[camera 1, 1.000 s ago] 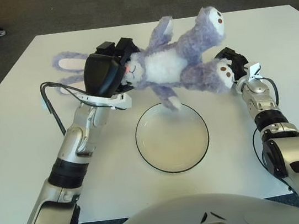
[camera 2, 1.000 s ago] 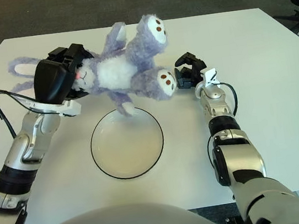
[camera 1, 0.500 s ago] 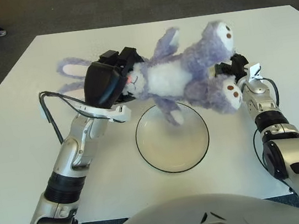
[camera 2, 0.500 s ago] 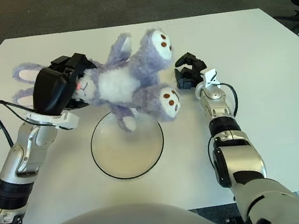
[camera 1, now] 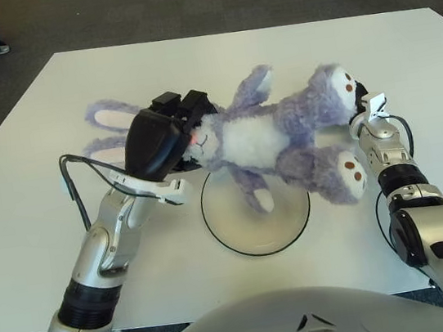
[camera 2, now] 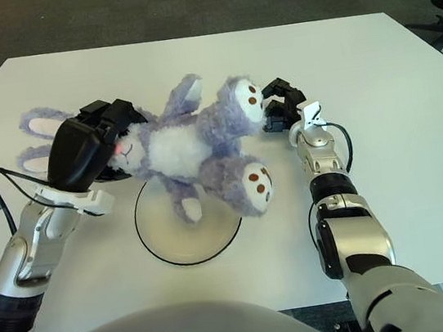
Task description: Put the doll into the plate.
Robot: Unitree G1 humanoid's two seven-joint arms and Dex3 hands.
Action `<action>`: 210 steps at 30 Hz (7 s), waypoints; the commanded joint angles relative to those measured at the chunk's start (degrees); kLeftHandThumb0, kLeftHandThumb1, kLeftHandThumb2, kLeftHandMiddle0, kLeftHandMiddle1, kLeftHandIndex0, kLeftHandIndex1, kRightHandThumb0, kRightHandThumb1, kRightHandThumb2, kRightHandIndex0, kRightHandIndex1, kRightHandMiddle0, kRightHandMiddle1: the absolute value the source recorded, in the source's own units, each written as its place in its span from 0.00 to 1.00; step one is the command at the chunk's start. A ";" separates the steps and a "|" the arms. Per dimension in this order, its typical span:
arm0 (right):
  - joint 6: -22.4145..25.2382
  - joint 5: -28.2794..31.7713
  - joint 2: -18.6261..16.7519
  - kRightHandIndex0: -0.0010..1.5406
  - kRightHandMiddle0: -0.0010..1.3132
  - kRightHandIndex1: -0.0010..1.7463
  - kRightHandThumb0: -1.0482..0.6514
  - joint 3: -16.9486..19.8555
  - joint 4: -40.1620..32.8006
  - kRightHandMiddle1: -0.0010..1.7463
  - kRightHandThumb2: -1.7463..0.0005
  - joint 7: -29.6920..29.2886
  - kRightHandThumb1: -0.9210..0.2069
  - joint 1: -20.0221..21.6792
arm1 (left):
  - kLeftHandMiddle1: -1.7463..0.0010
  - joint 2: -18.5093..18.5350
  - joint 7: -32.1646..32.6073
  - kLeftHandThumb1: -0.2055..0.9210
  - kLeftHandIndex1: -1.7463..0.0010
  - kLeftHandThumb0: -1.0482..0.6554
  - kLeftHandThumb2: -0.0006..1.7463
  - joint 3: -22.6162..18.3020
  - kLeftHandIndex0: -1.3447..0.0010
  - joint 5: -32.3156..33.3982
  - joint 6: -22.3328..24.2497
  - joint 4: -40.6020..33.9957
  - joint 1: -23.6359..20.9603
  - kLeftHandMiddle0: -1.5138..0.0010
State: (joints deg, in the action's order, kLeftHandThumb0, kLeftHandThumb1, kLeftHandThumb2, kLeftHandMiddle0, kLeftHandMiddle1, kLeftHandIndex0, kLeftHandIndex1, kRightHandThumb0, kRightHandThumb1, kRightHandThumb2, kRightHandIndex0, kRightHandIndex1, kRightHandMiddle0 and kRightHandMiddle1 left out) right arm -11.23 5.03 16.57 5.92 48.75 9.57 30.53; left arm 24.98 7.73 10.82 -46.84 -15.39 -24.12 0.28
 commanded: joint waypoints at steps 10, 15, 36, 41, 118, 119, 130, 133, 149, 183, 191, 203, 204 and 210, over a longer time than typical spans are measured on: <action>3.67 -1.63 -0.62 0.45 0.31 1.00 0.61 -1.27 2.58 1.00 0.19 0.71 0.61 -2.91 | 0.10 0.74 -4.10 0.20 0.00 0.61 0.91 -0.08 0.45 1.58 -2.42 0.65 1.28 0.48; 3.39 -1.53 -0.60 0.45 0.32 1.00 0.61 -1.24 2.64 1.00 0.18 0.97 0.62 -2.92 | 0.17 0.75 -5.14 0.21 0.00 0.61 0.88 -0.15 0.43 2.50 -3.58 1.29 1.55 0.47; 3.03 -1.54 -0.49 0.45 0.34 1.00 0.61 -1.12 3.38 1.00 0.17 1.19 0.63 -2.61 | 0.20 0.44 -6.24 0.22 0.00 0.61 0.87 -0.16 0.43 2.12 -5.35 2.07 2.26 0.46; 2.83 -1.55 -0.46 0.45 0.34 1.00 0.61 -1.13 3.34 1.00 0.17 1.25 0.63 -2.61 | 0.06 0.37 -7.52 0.29 0.02 0.61 0.86 -0.36 0.53 2.69 -5.02 1.73 2.52 0.53; 1.63 -1.33 -0.24 0.44 0.36 0.99 0.61 -0.63 6.54 1.00 0.18 1.86 0.62 -1.12 | 0.96 -8.06 -7.22 1.00 0.55 0.00 0.62 -6.18 1.00 25.26 -9.92 7.03 2.66 0.75; 1.64 -1.37 -0.26 0.44 0.36 0.99 0.61 -0.65 6.62 1.00 0.18 1.79 0.62 -1.08 | 0.96 -8.94 -5.91 1.00 0.54 0.00 0.62 -6.65 1.00 25.43 -10.71 7.83 2.45 0.74; 1.62 -1.30 -0.16 0.44 0.37 1.00 0.61 -0.65 6.97 0.96 0.19 2.02 0.62 -0.88 | 0.96 -13.03 -5.18 1.00 0.60 0.01 0.61 -12.45 1.00 38.68 -10.79 8.59 1.77 0.73; 1.49 -1.31 -0.13 0.44 0.37 1.00 0.61 -0.64 7.04 0.97 0.19 2.12 0.62 -0.90 | 0.96 -12.95 -5.37 1.00 0.62 0.03 0.61 -13.95 1.00 39.90 -9.54 7.69 0.87 0.72; 0.54 -1.43 0.21 0.44 0.38 1.00 0.61 -0.65 8.49 0.96 0.19 2.43 0.62 -0.47 | 0.90 -11.18 0.16 1.00 0.44 0.12 0.62 -23.57 1.00 36.73 -9.87 18.69 -5.35 0.63; -0.19 -1.22 0.12 0.44 0.41 1.00 0.61 -0.32 9.28 0.93 0.20 2.95 0.63 -0.12 | 0.06 -14.24 26.00 1.00 0.00 0.34 0.50 -29.62 0.68 23.52 -8.10 24.55 -14.35 0.51; 0.05 -1.36 0.19 0.44 0.41 1.00 0.61 -0.37 9.34 0.93 0.19 2.81 0.63 -0.07 | 0.12 -13.36 24.39 1.00 0.00 0.33 0.43 -30.39 0.55 26.28 -4.91 25.94 -14.38 0.65; 0.06 -1.15 0.22 0.44 0.42 1.00 0.61 -0.31 8.71 0.92 0.20 3.12 0.63 -0.45 | 0.03 -14.33 10.12 1.00 0.00 0.33 0.47 -29.46 0.62 38.83 12.26 18.39 -12.22 0.42; 0.08 -1.08 0.21 0.44 0.42 1.00 0.61 -0.26 8.69 0.91 0.20 3.19 0.63 -0.46 | 0.02 -14.56 8.93 1.00 0.00 0.33 0.46 -29.45 0.62 40.36 14.04 18.10 -12.33 0.41; 0.21 -1.12 0.28 0.44 0.43 1.00 0.61 -0.24 8.32 0.90 0.21 3.06 0.63 -0.65 | 0.00 -14.83 6.19 0.86 0.00 0.36 0.48 -30.37 0.69 45.02 18.08 23.61 -13.77 0.37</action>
State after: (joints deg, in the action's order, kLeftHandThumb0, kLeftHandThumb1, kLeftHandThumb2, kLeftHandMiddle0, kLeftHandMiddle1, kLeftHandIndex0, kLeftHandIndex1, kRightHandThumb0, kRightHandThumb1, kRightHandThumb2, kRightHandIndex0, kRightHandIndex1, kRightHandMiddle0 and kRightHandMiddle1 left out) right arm -14.31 5.08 17.39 6.34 54.94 12.06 33.37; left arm 10.32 15.26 -18.99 -3.91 0.89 -4.40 -12.81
